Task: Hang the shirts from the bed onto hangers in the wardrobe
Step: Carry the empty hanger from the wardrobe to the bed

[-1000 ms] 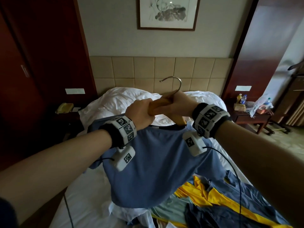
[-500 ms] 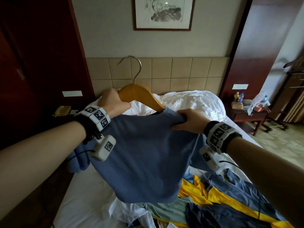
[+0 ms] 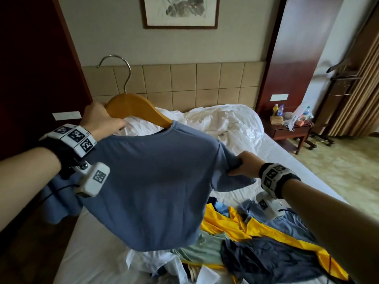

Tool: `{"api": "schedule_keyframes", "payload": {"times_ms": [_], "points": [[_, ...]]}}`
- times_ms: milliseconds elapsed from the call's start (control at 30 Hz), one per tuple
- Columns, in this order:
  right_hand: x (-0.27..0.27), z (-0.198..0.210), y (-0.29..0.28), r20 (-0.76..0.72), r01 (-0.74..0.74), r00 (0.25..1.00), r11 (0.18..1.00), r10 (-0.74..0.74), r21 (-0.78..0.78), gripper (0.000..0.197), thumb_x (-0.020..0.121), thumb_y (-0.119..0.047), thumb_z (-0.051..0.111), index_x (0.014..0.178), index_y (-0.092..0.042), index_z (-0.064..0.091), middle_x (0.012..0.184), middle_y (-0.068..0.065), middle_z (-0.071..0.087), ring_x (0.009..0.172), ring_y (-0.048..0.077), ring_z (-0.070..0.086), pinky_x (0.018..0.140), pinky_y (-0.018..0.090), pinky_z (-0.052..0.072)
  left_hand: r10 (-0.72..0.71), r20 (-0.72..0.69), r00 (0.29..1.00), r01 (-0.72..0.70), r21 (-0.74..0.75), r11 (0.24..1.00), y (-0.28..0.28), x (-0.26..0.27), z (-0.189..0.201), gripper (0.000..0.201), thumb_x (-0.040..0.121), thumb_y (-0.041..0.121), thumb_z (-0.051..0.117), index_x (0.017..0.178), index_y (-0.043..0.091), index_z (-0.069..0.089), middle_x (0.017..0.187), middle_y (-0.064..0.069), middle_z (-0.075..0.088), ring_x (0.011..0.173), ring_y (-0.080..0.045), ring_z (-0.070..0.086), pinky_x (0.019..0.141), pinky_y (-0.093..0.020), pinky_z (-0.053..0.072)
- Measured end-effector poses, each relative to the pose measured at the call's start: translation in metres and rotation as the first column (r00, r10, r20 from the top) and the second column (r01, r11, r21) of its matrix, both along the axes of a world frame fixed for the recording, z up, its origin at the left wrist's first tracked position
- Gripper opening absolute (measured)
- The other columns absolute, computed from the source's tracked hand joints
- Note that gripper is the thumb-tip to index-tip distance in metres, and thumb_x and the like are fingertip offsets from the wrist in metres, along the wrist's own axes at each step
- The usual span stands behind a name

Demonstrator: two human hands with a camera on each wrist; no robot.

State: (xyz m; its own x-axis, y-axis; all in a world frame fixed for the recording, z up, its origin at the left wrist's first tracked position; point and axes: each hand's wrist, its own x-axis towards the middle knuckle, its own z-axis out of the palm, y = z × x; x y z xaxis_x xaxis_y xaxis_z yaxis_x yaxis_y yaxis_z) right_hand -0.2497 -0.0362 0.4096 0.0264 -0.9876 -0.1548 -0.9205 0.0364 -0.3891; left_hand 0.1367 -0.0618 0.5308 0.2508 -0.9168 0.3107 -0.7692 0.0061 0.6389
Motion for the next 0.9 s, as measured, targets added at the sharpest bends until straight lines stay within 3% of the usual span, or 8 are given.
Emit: {"api": "schedule_keyframes", "payload": {"times_ms": [100, 267, 400, 567, 667, 733, 833, 900], "points": [[0.001, -0.012, 0.002, 0.008, 0.008, 1.0, 1.0, -0.008, 0.015, 0.032, 0.073, -0.032, 0.084, 0.089, -0.007, 0.07, 0.08, 0.004, 0.065, 0.078, 0.02, 0.06, 0.069, 0.027, 0.041, 0.013, -0.022, 1.0, -0.013, 0.017, 1.0, 0.0, -0.002, 0.003, 0.018, 0.068, 0.011, 0.079, 0.077, 0.004, 0.065, 0.08, -0.011, 0.065, 0.075, -0.029, 0.061, 0.066, -0.031, 0.043], [0.001, -0.027, 0.001, -0.006, 0.016, 1.0, 0.995, -0.015, 0.097, 0.019, 0.075, -0.026, 0.078, 0.067, -0.01, 0.071, 0.072, 0.005, 0.071, 0.066, 0.013, 0.062, 0.075, 0.029, 0.05, 0.008, -0.029, 1.0, -0.008, 0.007, 1.0, -0.001, -0.007, 0.005, 0.019, 0.072, 0.013, 0.079, 0.074, 0.013, 0.061, 0.09, -0.012, 0.064, 0.082, -0.028, 0.058, 0.072, -0.034, 0.041], [0.01, -0.018, -0.001, -0.02, 0.003, 1.0, 0.999, -0.003, -0.032, 0.055, 0.07, -0.04, 0.085, 0.115, -0.015, 0.065, 0.097, 0.001, 0.064, 0.093, 0.02, 0.061, 0.077, 0.029, 0.044, 0.011, -0.035, 0.999, -0.011, 0.016, 1.0, -0.002, -0.011, 0.001, 0.019, 0.072, 0.013, 0.079, 0.081, 0.01, 0.063, 0.095, -0.015, 0.065, 0.088, -0.031, 0.061, 0.075, -0.036, 0.044], [0.04, 0.028, -0.005, 0.265, -0.007, 0.959, 0.94, 0.104, -0.341, 0.111, 0.061, -0.047, 0.09, 0.151, -0.028, 0.027, 0.136, 0.001, 0.05, 0.128, 0.02, 0.041, 0.104, 0.037, 0.038, 0.018, -0.041, 0.999, -0.017, 0.042, 0.999, -0.006, -0.018, -0.009, 0.026, 0.072, 0.014, 0.079, 0.093, 0.005, 0.066, 0.099, -0.017, 0.068, 0.091, -0.033, 0.064, 0.077, -0.036, 0.049], [0.073, 0.063, -0.006, 0.184, -0.076, 0.966, 0.879, 0.182, -0.47, 0.108, 0.063, -0.054, 0.085, 0.151, -0.032, 0.027, 0.137, -0.004, 0.048, 0.129, 0.019, 0.034, 0.105, 0.039, 0.037, -0.041, -0.021, 0.999, 0.041, 0.028, 0.999, -0.004, -0.031, -0.01, 0.026, 0.074, 0.009, 0.078, 0.088, 0.017, 0.057, 0.086, -0.007, 0.062, 0.084, -0.025, 0.057, 0.075, -0.031, 0.044], [0.101, 0.081, -0.009, 0.125, -0.13, 0.964, 0.827, 0.234, -0.547, 0.102, 0.066, -0.051, 0.085, 0.15, -0.028, 0.032, 0.136, -0.002, 0.05, 0.129, 0.02, 0.035, 0.105, 0.038, 0.037, -0.104, 0.019, 0.994, 0.105, -0.009, 0.994, -0.004, -0.039, -0.013, 0.036, 0.071, 0.011, 0.08, 0.099, 0.024, 0.06, 0.093, -0.001, 0.06, 0.089, -0.023, 0.058, 0.081, -0.031, 0.047], [0.139, 0.101, -0.019, 0.092, -0.174, 0.959, 0.81, 0.269, -0.56, 0.09, 0.07, -0.038, 0.084, 0.146, -0.023, 0.037, 0.133, 0.003, 0.055, 0.123, 0.025, 0.043, 0.1, 0.039, 0.042, -0.235, 0.09, 0.968, 0.238, -0.021, 0.971, -0.012, -0.042, -0.022, 0.061, 0.058, 0.03, 0.077, 0.118, 0.028, 0.066, 0.106, 0.001, 0.069, 0.098, -0.023, 0.064, 0.089, -0.04, 0.054], [0.157, 0.108, -0.024, 0.094, -0.182, 0.957, 0.821, 0.274, -0.54, 0.071, 0.072, -0.029, 0.082, 0.133, -0.019, 0.046, 0.121, 0.006, 0.061, 0.111, 0.028, 0.055, 0.088, 0.038, 0.048, -0.343, 0.106, 0.933, 0.346, -0.007, 0.938, -0.022, -0.041, -0.031, 0.065, 0.051, 0.043, 0.069, 0.114, 0.03, 0.066, 0.104, 0.007, 0.071, 0.097, -0.015, 0.066, 0.088, -0.041, 0.055]]}}
